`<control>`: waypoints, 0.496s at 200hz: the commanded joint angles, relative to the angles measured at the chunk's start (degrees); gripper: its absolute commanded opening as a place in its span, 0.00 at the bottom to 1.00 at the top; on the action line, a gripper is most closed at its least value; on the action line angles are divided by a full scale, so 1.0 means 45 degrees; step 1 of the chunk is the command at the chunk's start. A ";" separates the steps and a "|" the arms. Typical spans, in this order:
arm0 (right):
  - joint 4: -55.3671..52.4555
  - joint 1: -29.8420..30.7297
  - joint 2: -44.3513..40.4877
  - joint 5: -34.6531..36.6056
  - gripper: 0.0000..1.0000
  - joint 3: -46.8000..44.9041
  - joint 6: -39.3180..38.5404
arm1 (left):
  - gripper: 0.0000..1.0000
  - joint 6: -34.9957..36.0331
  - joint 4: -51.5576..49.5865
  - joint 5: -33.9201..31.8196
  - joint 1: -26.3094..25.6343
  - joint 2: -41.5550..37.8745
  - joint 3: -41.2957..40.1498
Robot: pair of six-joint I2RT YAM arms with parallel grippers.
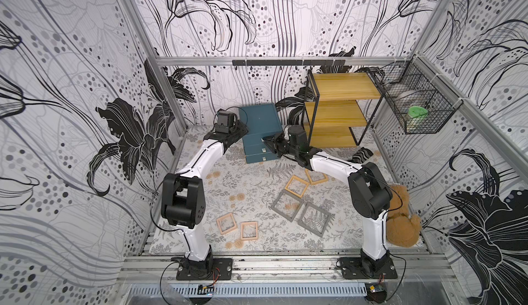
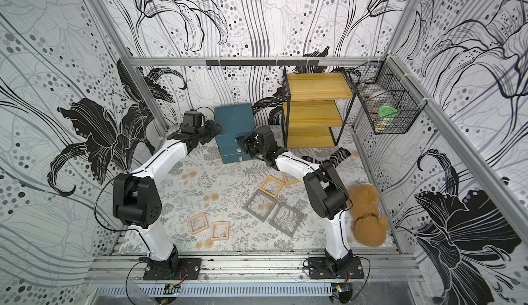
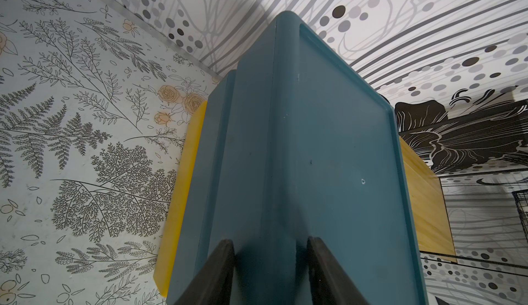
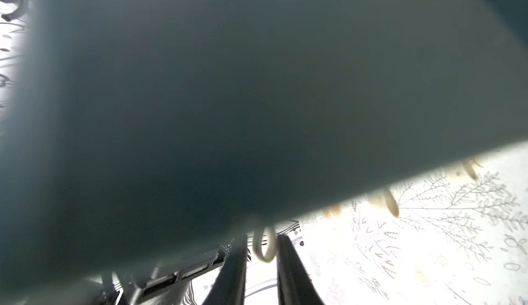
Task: Place the brooch boxes into the drawer by color
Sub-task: Open the drawer in the storage box.
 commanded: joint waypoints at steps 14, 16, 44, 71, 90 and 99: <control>0.0120 0.0068 0.0370 0.0191 0.18 0.0520 0.0200 | 0.46 0.0133 -0.0101 0.0163 0.0056 0.0224 0.0041; 0.0108 0.0074 0.0366 0.0195 0.17 0.0519 0.0190 | 0.46 0.0128 -0.0108 0.0167 0.0056 0.0215 0.0042; -0.0164 0.0063 0.0345 0.0196 0.06 0.0525 0.0204 | 0.46 0.0079 -0.0091 0.0196 0.0057 0.0268 0.0060; -0.0426 0.0066 0.0258 0.0289 0.00 0.0486 0.0216 | 0.45 0.0044 -0.0052 0.0207 0.0057 0.0303 0.0101; -0.0517 0.0063 0.0170 0.0331 0.00 0.0433 0.0257 | 0.46 0.0000 -0.0053 0.0226 0.0056 0.0313 0.0149; -0.0528 0.0068 0.0106 0.0333 0.00 0.0374 0.0344 | 0.46 -0.0023 -0.0066 0.0227 0.0061 0.0335 0.0176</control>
